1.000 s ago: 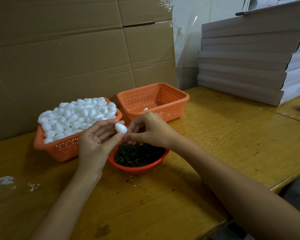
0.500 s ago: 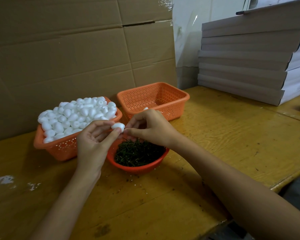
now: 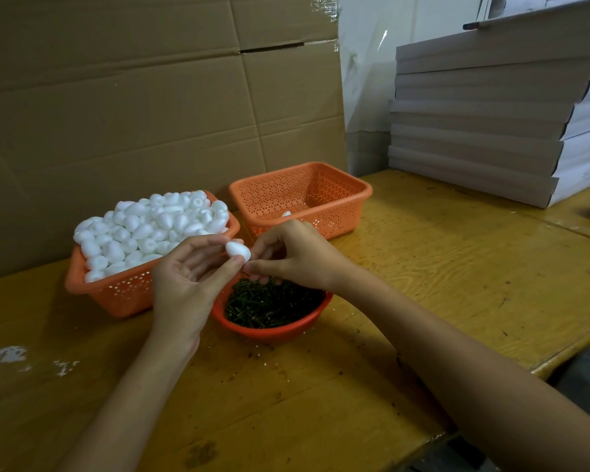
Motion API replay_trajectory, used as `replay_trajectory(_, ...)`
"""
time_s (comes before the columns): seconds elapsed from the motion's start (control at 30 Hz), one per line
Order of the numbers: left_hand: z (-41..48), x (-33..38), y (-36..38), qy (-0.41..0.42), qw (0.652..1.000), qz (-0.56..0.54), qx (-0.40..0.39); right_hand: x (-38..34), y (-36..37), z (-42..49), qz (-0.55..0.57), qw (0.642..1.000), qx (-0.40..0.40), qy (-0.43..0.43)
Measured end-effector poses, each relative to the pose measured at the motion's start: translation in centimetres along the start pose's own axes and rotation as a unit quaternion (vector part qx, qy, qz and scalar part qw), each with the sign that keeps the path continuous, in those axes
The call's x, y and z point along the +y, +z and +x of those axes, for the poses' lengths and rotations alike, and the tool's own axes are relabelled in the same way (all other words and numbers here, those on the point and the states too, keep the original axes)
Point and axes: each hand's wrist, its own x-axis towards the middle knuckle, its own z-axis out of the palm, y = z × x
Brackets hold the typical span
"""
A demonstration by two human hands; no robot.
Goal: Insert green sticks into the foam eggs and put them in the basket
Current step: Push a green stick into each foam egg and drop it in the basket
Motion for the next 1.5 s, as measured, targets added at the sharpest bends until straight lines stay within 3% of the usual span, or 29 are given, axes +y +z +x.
replay_trajectory(0.47, 0.0, 0.1, 0.0, -0.003, 1.000, 0.004, 0.014, 0.1, 0.2, 0.0, 0.004, 1.000, 0.022, 0.000)
replay_trajectory(0.6, 0.0, 0.1, -0.2, 0.014, 1.000, -0.003, 0.007, 0.2, -0.2, 0.1, 0.004, 0.995, 0.098, 0.005)
replay_trajectory(0.7, 0.3, 0.1, -0.7, 0.052, 0.995, 0.074, 0.041, 0.7, -1.3, 0.3, -0.018, 0.981, 0.195, 0.018)
replay_trajectory(0.77, 0.7, 0.1, -1.6, 0.110, 0.972, 0.199, 0.066, 1.2, -2.1, 0.3, -0.052, 0.961, 0.270, 0.021)
replay_trajectory(0.87, 1.4, -0.1, -3.8, 0.202, 0.886, 0.403, 0.102, 2.2, -3.2, 0.6, -0.105, 0.933, 0.341, 0.040)
replay_trajectory(0.93, 1.9, -0.2, -5.0, 0.253, 0.825, 0.490, 0.127, 3.0, -3.8, 0.6, -0.136, 0.921, 0.359, 0.066)
replay_trajectory(1.0, 2.1, -0.4, -5.7, 0.270, 0.791, 0.531, 0.139, 3.7, -4.3, 0.7, -0.158, 0.914, 0.364, 0.085)
replay_trajectory(1.23, 1.9, -1.4, -6.6, 0.225, 0.745, 0.611, 0.142, 4.9, -4.6, 0.5, -0.212, 0.902, 0.353, 0.130)
replay_trajectory(1.5, 1.7, -1.5, -6.9, 0.102, 0.708, 0.693, 0.092, 5.0, -4.8, 0.3, -0.254, 0.896, 0.323, 0.170)
